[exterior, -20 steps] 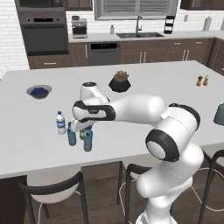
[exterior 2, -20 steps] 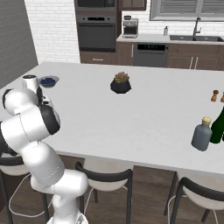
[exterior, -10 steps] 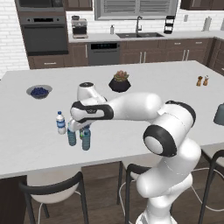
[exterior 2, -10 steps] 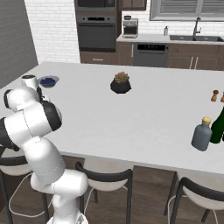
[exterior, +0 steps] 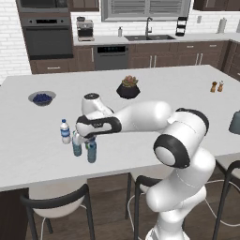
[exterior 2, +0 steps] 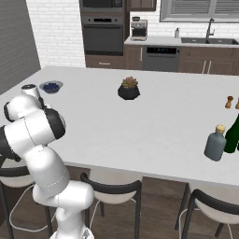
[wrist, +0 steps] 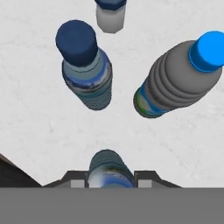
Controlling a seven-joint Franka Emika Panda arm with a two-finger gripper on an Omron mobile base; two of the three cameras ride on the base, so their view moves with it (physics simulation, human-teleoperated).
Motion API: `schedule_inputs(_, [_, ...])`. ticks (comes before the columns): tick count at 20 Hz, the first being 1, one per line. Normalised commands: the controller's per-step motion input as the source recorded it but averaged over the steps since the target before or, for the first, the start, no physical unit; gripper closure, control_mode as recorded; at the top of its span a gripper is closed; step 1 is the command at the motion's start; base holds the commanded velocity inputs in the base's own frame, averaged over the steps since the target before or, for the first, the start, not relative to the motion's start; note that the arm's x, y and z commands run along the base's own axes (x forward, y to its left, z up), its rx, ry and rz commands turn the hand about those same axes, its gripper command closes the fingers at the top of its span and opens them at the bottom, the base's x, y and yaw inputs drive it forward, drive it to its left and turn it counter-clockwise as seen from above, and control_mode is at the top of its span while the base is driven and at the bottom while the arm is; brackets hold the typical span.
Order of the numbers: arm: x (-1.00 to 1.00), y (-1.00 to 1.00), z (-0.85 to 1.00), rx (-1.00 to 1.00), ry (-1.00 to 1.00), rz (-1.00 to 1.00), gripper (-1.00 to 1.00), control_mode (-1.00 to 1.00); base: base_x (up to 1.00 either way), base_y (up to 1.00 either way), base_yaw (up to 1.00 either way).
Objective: Move the plastic bottles in the middle to the plastics group, and the glass bottles in the middle to the glass group.
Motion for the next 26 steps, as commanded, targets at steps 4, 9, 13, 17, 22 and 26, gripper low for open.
schedule_inputs(4, [0.00, 0.03, -0.15, 0.00, -0.01, 0.00, 1.00, -1.00, 0.00, 0.00, 0.00])
schedule_inputs(9, [0.00, 0.05, -0.08, 0.00, -0.05, 0.00, 1.00, -1.00, 0.00, 0.00, 0.00])
schedule_inputs(13, [0.04, 0.09, -0.01, 0.00, -0.08, 0.00, 1.00, -1.00, 0.00, 0.00, 0.00])
schedule_inputs(17, [0.03, 0.09, -0.01, 0.00, -0.07, 0.00, 1.00, -1.00, 0.00, 0.00, 0.00])
schedule_inputs(22, [0.03, 0.03, -0.16, 0.00, -0.01, 0.00, 1.00, -1.00, 0.00, 0.00, 0.00])
schedule_inputs(26, [0.10, 0.00, -0.17, 0.00, 0.00, 0.00, 1.00, -1.00, 0.00, 0.00, 0.00])
